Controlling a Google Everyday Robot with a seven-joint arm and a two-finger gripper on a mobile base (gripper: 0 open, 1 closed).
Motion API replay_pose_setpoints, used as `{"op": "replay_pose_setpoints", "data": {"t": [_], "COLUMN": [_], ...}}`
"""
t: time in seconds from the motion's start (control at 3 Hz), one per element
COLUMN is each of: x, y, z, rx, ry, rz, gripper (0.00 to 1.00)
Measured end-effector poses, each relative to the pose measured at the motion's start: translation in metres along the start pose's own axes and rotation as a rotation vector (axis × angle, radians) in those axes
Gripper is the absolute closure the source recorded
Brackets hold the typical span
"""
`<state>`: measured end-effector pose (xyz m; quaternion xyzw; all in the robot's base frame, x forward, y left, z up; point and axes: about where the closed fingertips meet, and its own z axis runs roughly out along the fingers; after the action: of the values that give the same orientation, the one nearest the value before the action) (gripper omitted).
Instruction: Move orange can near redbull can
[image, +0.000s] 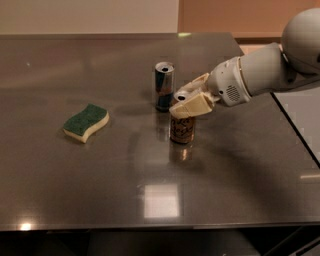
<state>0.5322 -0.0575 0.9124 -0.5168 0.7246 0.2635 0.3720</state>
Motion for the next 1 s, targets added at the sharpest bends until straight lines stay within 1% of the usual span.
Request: {"op": "replay_pose_setpoints", "data": {"t": [0.33,0.67,1.0], "x": [-0.001,0.000,0.002], "y": [-0.030,-0.052,-0.069], "z": [-0.012,-0.019,-0.020], "rx": [0.057,0.102,0.130], "ry": [-0.026,-0.046,-0.060], "rz": [0.028,0.040,0.052], "gripper": [1.00,1.00,1.00]}}
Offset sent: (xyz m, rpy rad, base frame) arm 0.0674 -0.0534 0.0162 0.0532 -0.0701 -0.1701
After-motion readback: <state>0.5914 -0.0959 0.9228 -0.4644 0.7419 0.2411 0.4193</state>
